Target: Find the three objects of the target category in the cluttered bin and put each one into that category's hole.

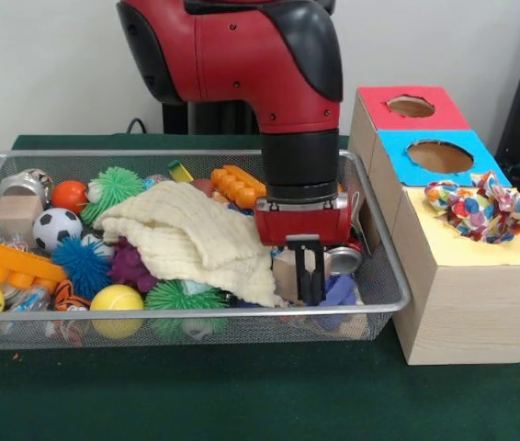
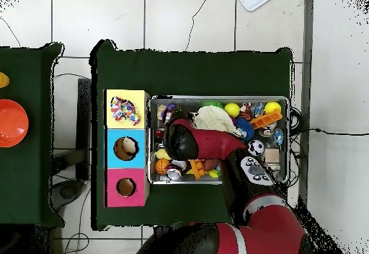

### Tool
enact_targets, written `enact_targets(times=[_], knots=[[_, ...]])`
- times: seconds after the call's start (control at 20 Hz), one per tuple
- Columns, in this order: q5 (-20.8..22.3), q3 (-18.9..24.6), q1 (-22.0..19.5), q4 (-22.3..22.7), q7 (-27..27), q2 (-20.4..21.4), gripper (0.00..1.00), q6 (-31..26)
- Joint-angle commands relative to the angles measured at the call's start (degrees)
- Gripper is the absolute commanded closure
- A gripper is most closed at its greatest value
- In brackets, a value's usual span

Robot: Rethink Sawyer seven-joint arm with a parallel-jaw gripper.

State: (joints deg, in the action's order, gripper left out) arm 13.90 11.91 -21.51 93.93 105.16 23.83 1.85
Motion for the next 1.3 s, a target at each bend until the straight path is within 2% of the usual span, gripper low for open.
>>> enact_targets(times=[0.05, 0.3, 0.4, 0.6, 0.95, 1.2, 1.25, 1.3], knots=[[0.65, -3.29, 1.2, -5.4, 5.2, -8.29, 1.0, -0.05], [0.52, -4.63, 1.83, -7.29, 4.8, -10.63, 1.0, -0.52], [0.13, -3.95, 1.14, -8.11, 3.6, -12.23, 1.0, -4.67], [-1.33, -6.35, 2.82, -9.23, 2.81, -13.58, 1.0, -11.49], [-2.4, -4.68, 1.63, -8.02, 4.25, -13.62, 1.0, -13.33], [-3.14, -3.21, 0.81, -6.85, 3.38, -12.45, 1.0, -17.71], [-2.93, -2.96, 0.61, -6.65, 3.39, -12.32, 0.0, -16.78], [-2.73, -2.76, 0.47, -6.63, 3.15, -12.34, 0.0, -16.61]])
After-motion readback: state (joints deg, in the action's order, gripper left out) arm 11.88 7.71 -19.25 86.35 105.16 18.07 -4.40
